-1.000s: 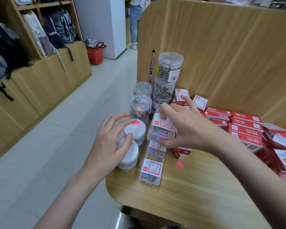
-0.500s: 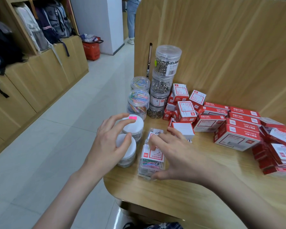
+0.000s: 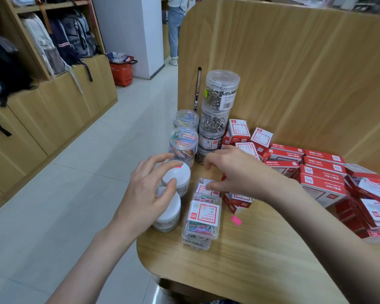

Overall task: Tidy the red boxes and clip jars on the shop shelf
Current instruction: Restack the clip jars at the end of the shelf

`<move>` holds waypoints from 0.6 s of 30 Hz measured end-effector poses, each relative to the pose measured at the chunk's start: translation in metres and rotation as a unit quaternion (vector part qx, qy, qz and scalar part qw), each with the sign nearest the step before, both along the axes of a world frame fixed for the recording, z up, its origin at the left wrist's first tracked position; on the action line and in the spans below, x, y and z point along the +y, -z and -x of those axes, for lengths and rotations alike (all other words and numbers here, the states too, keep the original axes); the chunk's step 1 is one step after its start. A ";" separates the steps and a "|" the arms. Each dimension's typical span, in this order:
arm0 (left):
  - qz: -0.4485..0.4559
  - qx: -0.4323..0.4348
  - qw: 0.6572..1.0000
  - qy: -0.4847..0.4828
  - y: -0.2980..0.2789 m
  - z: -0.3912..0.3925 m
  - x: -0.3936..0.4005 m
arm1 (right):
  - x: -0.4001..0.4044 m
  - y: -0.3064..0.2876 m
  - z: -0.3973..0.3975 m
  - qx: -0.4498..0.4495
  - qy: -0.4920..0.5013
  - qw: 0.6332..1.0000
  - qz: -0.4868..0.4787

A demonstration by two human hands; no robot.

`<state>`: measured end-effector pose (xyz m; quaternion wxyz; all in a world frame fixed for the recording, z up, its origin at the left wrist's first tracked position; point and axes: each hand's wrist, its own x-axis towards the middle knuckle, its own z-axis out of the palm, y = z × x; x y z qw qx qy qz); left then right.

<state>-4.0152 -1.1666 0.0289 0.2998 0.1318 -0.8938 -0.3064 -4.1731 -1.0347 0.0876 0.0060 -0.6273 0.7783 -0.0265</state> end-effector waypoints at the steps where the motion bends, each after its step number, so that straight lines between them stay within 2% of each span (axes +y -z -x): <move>1: 0.005 0.000 1.000 0.001 -0.001 0.001 -0.001 | -0.004 0.000 0.001 0.008 0.003 1.000 0.003; 3: 0.013 0.003 1.000 -0.001 -0.003 0.002 -0.003 | -0.005 -0.005 0.007 -0.014 0.037 0.998 0.046; 6: 0.028 0.008 1.000 -0.009 -0.005 0.003 -0.009 | 0.000 -0.011 0.018 -0.058 0.100 0.980 0.162; 13: 0.042 0.010 0.999 0.002 -0.019 0.025 -0.018 | -0.008 0.000 0.024 -0.119 0.181 0.897 0.387; 15: 0.050 0.005 0.999 0.004 -0.022 0.034 -0.021 | -0.015 -0.006 0.026 -0.133 0.183 0.880 0.418; 18: 0.064 -0.005 0.998 0.005 -0.025 0.044 -0.025 | -0.030 -0.015 0.034 -0.118 0.179 0.882 0.420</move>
